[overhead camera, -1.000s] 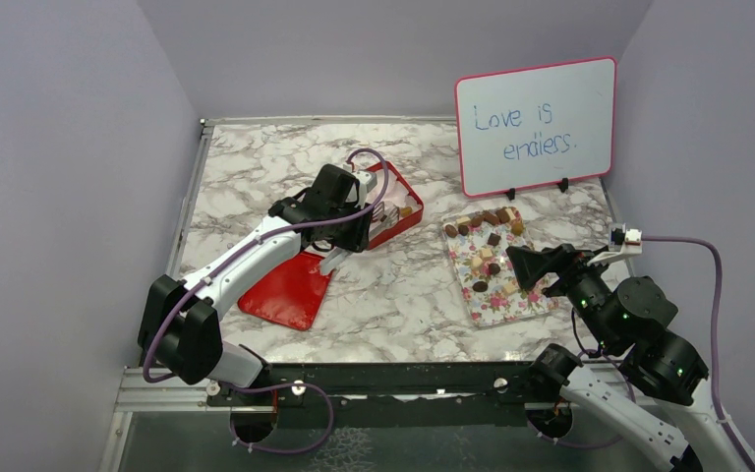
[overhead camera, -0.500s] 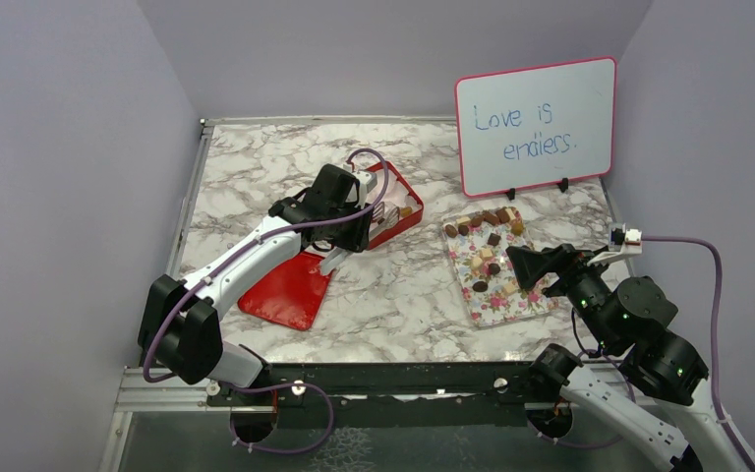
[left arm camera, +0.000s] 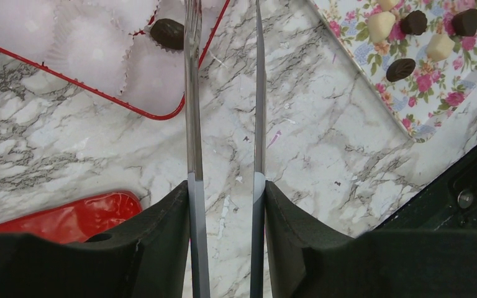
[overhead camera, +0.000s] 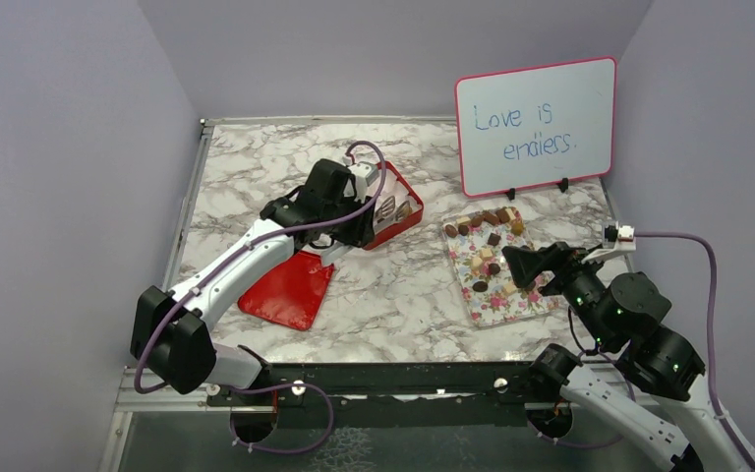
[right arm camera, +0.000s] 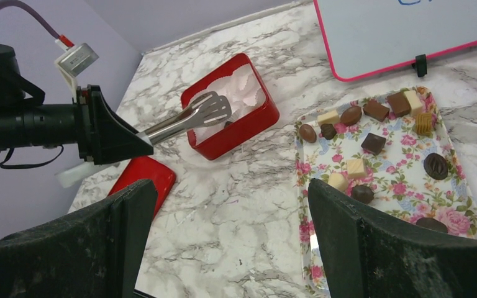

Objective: Pack the chocolate

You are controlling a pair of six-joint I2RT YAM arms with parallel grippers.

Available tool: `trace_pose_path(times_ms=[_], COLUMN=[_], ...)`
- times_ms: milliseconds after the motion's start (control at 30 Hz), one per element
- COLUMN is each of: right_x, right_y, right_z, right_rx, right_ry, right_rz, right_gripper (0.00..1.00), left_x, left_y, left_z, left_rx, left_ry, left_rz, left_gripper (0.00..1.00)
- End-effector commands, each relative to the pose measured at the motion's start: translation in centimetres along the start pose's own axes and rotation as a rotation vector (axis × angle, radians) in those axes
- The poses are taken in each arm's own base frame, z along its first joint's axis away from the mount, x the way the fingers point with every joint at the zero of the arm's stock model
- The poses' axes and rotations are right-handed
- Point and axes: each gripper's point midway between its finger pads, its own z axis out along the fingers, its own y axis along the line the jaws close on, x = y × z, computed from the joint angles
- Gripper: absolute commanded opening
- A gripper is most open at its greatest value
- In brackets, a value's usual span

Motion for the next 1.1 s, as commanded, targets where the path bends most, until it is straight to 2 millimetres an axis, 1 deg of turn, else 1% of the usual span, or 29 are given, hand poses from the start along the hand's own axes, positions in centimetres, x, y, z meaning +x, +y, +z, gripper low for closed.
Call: trace_pose_path(times_ms=[0, 133, 233, 433, 600, 833, 1000, 1067], right_x=[-0.4, -0.5, -0.6, -1.5, -2.0, -2.5, -3.0, -3.2], right_y=[0.7, 0.7, 0.7, 0.6, 0.5, 0.5, 0.4, 0.5], right_z=[0.2, 0.1, 0.1, -0.2, -0.5, -0.9, -1.2, -1.3], right_rx=[-0.022, -0.026, -0.021, -0.007, -0.002, -0.002, -0.007, -0.009], right_ry=[-0.007, -0.010, -0.013, -0.028, -0.039, -0.054, -0.075, -0.076], right_rz=[0.013, 0.015, 0.015, 0.012, 0.012, 0.014, 0.017, 0.016], right_gripper=[0.97, 0.97, 0.97, 0.96, 0.96, 0.96, 0.96, 0.96], left_x=[-3.4, -3.4, -2.7, -0.4, 1.6, 3.5, 5.2, 5.6], left_y=[-2.8, -4.2, -6.0, -11.1, -14.0, -16.1, -16.8, -17.1], left_z=[-1.6, -1.8, -1.5, -0.7, 0.2, 2.5, 4.8, 5.4], left_rx=[0.091, 0.082, 0.086, 0.180, 0.247, 0.281, 0.298, 0.308], left_ry=[-0.119, -0.133, -0.130, -0.119, -0.094, -0.057, 0.006, 0.021], left_rz=[0.035, 0.074, 0.116, 0.206, 0.265, 0.352, 0.378, 0.382], left_gripper=[0.43, 0.42, 0.42, 0.42, 0.42, 0.42, 0.42, 0.42])
